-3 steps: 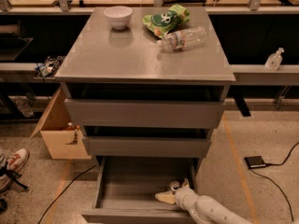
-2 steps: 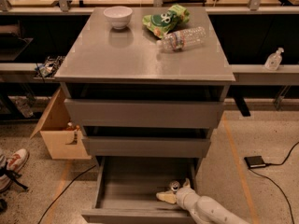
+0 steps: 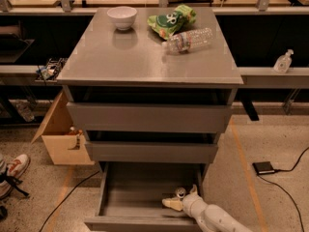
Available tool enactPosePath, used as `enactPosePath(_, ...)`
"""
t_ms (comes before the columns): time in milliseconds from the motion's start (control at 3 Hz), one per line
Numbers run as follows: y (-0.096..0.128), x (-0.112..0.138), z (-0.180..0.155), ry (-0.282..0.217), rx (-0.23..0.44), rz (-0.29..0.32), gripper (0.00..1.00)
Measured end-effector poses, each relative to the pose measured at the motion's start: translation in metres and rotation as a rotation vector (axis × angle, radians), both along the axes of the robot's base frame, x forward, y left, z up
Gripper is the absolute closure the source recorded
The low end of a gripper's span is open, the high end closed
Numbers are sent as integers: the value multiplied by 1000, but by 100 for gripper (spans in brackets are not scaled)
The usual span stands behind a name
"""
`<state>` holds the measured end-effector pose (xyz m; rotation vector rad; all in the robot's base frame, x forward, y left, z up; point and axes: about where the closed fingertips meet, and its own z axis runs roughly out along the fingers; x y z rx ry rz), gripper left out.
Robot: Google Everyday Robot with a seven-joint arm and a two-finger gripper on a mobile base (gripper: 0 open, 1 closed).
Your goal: Pick 7up can from bottom drawer and place on counter
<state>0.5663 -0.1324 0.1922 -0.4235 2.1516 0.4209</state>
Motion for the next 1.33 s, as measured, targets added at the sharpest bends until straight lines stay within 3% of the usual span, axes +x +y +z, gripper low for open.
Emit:
enactPosePath(333, 2, -2, 1, -3, 11, 4, 18)
enactPosePath(1000, 10, -10, 5, -3, 37, 28, 64)
enactPosePath(1333, 12, -13, 28, -35, 75, 74, 87)
